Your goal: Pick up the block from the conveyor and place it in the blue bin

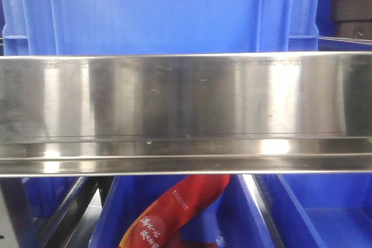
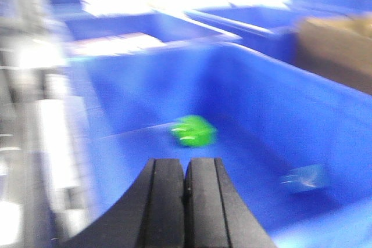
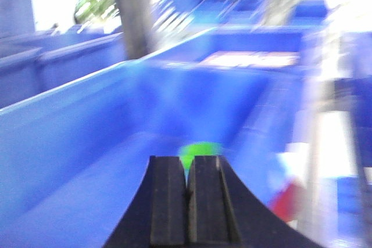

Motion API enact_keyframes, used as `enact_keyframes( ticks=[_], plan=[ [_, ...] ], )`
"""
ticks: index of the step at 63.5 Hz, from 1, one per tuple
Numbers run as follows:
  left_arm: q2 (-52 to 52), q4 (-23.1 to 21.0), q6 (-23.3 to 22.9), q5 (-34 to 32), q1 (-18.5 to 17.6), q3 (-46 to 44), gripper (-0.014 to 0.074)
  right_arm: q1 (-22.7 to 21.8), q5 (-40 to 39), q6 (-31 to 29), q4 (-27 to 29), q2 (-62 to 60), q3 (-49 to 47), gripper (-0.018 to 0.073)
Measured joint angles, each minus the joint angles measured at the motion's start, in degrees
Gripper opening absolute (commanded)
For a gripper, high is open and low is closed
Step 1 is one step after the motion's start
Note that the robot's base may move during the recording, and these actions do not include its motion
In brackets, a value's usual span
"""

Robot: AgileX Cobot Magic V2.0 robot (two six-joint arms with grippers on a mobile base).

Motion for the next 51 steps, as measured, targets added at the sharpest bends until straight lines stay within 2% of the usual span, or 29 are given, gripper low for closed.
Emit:
enact_keyframes(
  ticks=[10,17,31,51],
  plan=[
    [-8.5,-0.1,0.0,-0.5,2.9,7.7,-0.0111,-5.3,-1.5,0.0,0.0,-9.8,8.4,-0.0168],
    [-13.6,-0.1,0.0,-0.5,3.8,13.0,-0.0111,-7.0,-1.5,0.0,0.0,-15.7,14.8,-0.0168],
    [-20.0,-0.1,0.0,-0.5,4.0,20.7,-0.0111,-7.2,-1.4,0.0,0.0,-26.4,25.6,-0.0168],
    [-21.9,-0.1,0.0,-1.4,4.0,21.4,-0.0111,-7.2,-0.6,0.0,0.0,-35.8,26.9,-0.0168]
  ],
)
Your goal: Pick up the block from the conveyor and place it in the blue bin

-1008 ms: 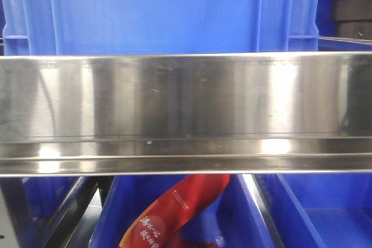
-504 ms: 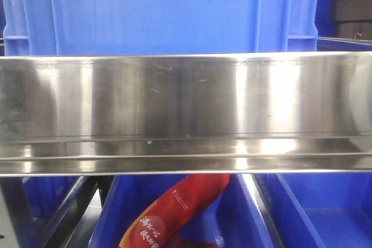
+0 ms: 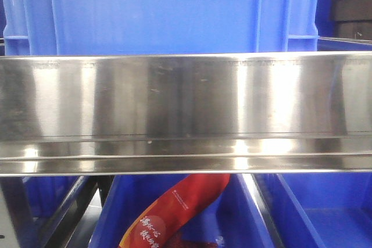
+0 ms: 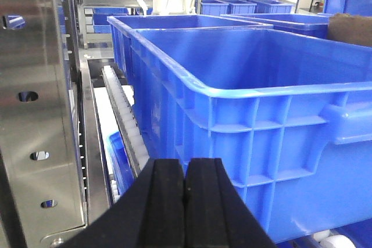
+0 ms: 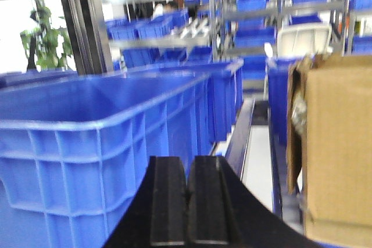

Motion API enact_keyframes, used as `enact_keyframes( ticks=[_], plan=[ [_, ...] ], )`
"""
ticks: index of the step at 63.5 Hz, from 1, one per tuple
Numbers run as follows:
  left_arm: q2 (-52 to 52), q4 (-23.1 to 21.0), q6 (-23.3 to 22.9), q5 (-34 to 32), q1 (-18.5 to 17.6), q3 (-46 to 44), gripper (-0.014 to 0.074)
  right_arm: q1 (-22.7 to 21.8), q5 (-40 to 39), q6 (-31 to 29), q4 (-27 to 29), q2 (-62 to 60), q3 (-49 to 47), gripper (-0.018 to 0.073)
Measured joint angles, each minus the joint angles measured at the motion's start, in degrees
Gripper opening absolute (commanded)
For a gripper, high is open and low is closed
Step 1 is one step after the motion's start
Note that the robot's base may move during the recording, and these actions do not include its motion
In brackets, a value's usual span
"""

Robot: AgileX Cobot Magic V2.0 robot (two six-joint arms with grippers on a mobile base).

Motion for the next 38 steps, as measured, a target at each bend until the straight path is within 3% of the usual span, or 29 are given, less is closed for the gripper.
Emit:
enact_keyframes(
  ticks=[33,38],
  plan=[
    [0.0,-0.1,0.0,0.0,0.0,0.1,-0.0111,-0.1,0.1,0.0,0.0,-0.6,0.0,-0.0168],
    [0.0,-0.1,0.0,0.0,0.0,0.1,-0.0111,-0.8,0.1,0.0,-3.0,-1.5,0.4,-0.0168]
  ],
)
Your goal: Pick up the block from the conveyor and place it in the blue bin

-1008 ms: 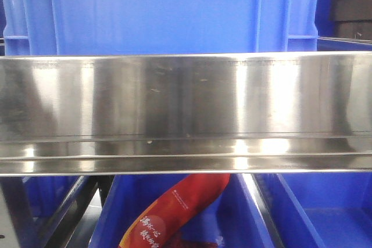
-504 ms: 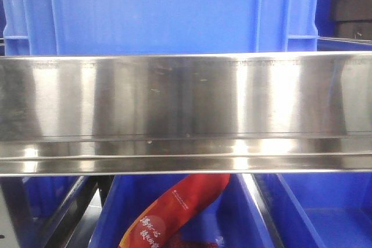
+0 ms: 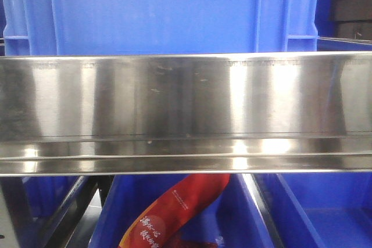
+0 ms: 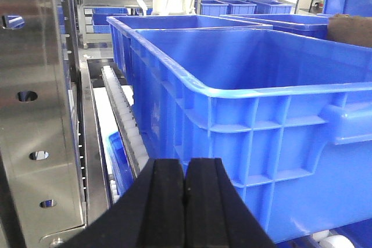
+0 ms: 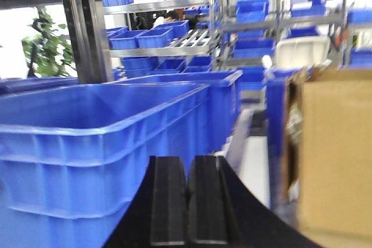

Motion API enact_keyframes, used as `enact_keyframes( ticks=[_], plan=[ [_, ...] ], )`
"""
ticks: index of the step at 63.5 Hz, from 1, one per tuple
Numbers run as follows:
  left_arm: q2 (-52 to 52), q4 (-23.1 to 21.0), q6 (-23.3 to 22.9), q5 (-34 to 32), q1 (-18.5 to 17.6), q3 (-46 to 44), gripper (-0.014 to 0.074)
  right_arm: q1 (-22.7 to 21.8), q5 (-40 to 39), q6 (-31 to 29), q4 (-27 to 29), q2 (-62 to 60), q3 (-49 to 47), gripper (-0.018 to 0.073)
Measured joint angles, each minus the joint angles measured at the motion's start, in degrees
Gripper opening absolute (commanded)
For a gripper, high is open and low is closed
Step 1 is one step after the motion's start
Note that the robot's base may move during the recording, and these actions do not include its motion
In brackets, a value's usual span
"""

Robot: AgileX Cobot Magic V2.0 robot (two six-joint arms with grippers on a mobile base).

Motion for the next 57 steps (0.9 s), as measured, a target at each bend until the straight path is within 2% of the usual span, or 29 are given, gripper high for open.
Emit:
enact_keyframes(
  ticks=[7,19,34,57],
  plan=[
    [-0.1,0.0,0.0,0.0,0.0,0.0,-0.0111,-3.0,-0.5,0.6,-7.3,-3.2,2.8,-0.0168],
    [-0.1,0.0,0.0,-0.1,0.0,0.0,-0.0111,-7.7,-0.6,6.3,-11.9,-10.5,11.8,-0.0168],
    [-0.1,0.0,0.0,-0.2,0.0,0.0,-0.0111,-8.6,-3.3,7.0,-12.9,-16.6,22.8,-0.0168],
    [-0.1,0.0,0.0,-0.3,0.0,0.0,-0.0111,-8.6,-5.8,8.2,-13.0,-16.6,23.5,-0.0168]
  ],
)
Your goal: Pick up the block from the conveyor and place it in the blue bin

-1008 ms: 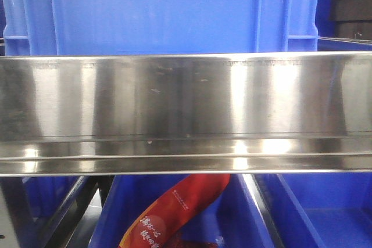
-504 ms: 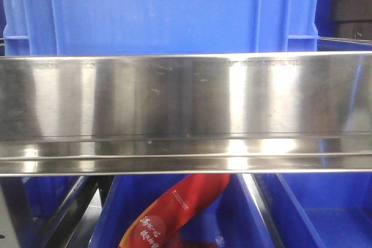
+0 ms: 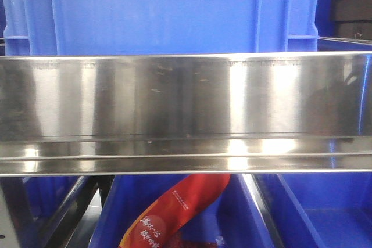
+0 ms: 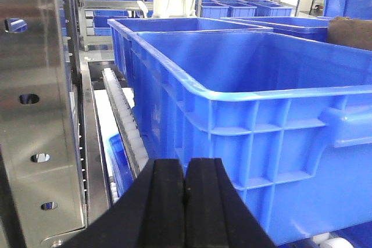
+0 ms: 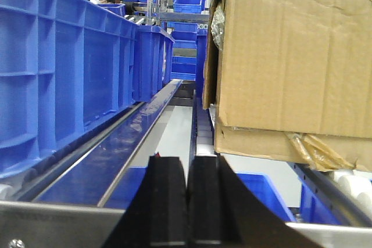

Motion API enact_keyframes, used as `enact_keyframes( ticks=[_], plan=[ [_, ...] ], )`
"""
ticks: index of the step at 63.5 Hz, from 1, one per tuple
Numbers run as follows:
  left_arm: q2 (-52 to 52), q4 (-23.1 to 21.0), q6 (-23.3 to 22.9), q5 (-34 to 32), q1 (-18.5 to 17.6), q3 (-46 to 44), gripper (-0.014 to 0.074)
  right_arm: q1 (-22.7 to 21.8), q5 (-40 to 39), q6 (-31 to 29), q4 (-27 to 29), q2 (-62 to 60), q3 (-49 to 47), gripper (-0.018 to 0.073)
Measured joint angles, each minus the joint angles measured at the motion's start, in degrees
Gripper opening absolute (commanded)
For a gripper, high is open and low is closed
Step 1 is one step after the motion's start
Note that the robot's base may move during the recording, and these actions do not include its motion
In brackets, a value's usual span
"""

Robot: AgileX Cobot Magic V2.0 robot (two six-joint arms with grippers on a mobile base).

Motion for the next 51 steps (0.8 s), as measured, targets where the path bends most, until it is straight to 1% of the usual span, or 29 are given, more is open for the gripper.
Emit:
enact_keyframes(
  ticks=[12,51],
  plan=[
    [0.0,0.0,0.0,0.0,0.0,0.0,-0.0111,0.0,0.0,2.4,0.0,0.0,0.0,-0.0168],
    [0.0,0.0,0.0,0.0,0.0,0.0,-0.0111,0.0,1.0,2.6,0.0,-0.3,0.0,-0.0168]
  ],
)
